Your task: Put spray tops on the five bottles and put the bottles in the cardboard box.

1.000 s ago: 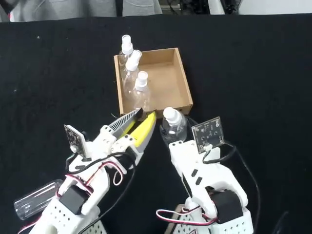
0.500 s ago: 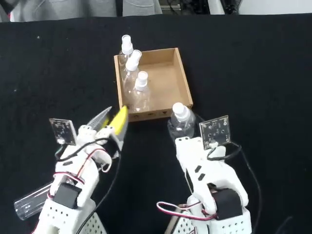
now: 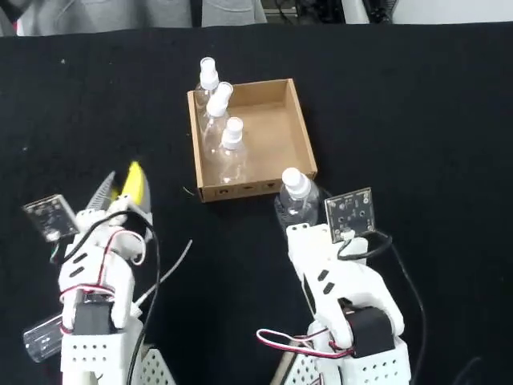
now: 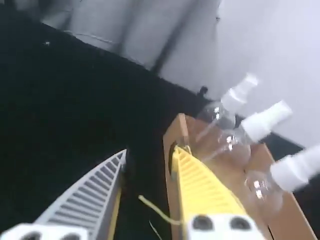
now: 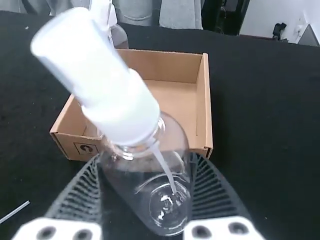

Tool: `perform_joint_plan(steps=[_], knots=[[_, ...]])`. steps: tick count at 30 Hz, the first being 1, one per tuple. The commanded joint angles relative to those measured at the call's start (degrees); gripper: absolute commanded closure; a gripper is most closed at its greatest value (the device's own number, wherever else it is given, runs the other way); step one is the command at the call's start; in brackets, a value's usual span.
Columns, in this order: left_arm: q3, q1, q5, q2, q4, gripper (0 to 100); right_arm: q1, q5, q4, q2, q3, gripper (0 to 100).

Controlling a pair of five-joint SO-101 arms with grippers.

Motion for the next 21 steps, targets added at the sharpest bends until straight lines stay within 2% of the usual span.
perform_joint_plan(steps=[1, 4, 9, 21], knots=[[1.8, -1.8, -0.5, -0.4, 0.1, 86, 1.6, -0.1, -1.8, -5.6, -0.2, 98.6], [1.8, -2.7, -0.4, -0.4, 0.3, 86, 1.7, -0.1, -1.7, -5.6, -0.2, 98.6], [1.8, -3.0, -0.4, -0.4, 5.2, 86, 4.9, -0.1, -2.1, -5.6, 0.7, 98.6], [1.8, -7.0, -0.6, -0.4, 5.1, 86, 5.7, -0.4, -1.6, -5.6, 0.7, 98.7]])
